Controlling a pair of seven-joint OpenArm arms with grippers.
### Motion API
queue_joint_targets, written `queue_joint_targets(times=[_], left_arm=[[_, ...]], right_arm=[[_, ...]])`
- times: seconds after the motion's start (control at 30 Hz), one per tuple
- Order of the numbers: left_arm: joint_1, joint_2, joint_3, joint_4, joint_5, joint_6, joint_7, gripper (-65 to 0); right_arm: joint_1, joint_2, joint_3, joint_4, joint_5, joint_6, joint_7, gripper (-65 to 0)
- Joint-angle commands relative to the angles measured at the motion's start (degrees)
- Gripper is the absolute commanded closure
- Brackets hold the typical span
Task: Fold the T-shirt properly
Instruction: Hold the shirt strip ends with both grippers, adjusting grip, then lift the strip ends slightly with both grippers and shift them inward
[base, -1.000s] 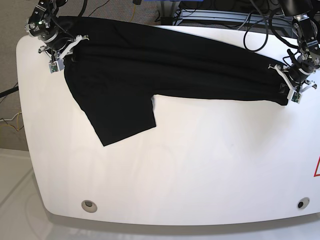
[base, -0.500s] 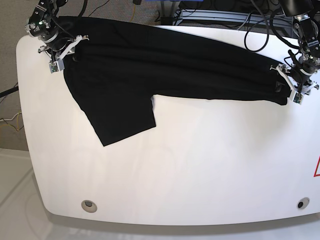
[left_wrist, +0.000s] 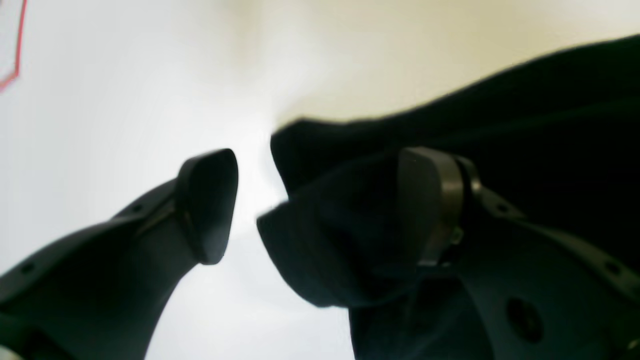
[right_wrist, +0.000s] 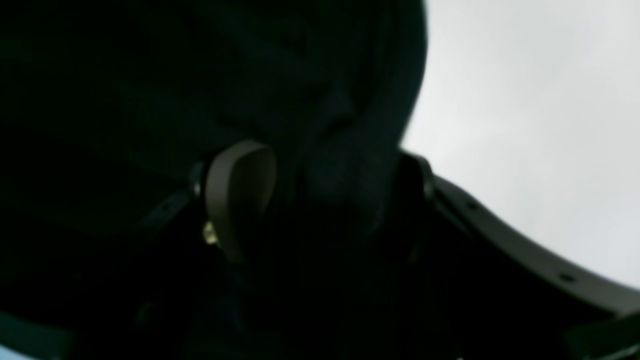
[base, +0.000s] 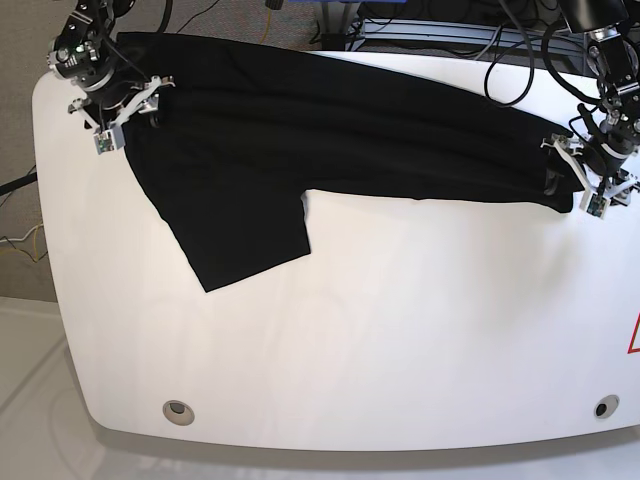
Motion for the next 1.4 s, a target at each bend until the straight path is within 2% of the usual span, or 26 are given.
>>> queue_joint_targets(times=[0.0,0.37,0.63,0.77,0.83,0.93,1.03,1.1,1.13,1.37], left_arm=[[-0.73,-1.05,-0.45,2.5,-0.67,0.18,-1.22,-47.2],[-2.4,-1.05,-0.45,10.15,-0.58,0.18,-0.61,-47.6],[-1.79,-0.61,-0.45,15.51,-0.94,0.14,4.93,-47.4],[-0.82,0.97,-0.37,15.78,-0.94,0.14,5.19,-46.7],[-0.12,1.94,-0.37,15.78,-0.76,0.14,5.11,-43.1],[1.29,2.55,-0.37,15.78,-0.67,0.14,5.11,-32.6],[2.61,3.61,-0.37,15.78,-0.67,0.14,5.11,-15.6],[3.66,4.4,-0.37,15.78,-0.67,0.14,5.19,-2.5],[4.1,4.66,-0.37,15.78,-0.58,0.14,5.19,0.0],[7.27,6.33,-0.37,15.51,-0.58,0.14,5.19,0.0]], right_arm=[[0.32,0.58,0.41,3.03,0.7,-0.05,1.23,-37.3],[1.55,0.58,0.41,8.57,0.7,-0.05,1.23,-37.3],[0.23,0.58,0.5,9.19,0.7,-0.05,1.23,-37.3],[-1.0,0.58,0.41,9.28,0.7,-0.05,1.23,-35.9],[-1.52,0.58,0.41,9.28,0.7,-0.05,1.23,-30.9],[-2.75,0.58,0.5,9.72,0.7,-0.05,1.23,-17.3],[-3.9,0.58,0.5,10.24,0.97,-0.05,1.23,-0.8],[-4.42,0.58,0.5,10.24,2.02,-0.05,1.23,0.0],[-4.69,0.67,0.5,10.24,3.08,-0.05,1.23,-0.1],[-7.06,2.25,0.5,10.16,8.53,-0.05,1.23,0.0]])
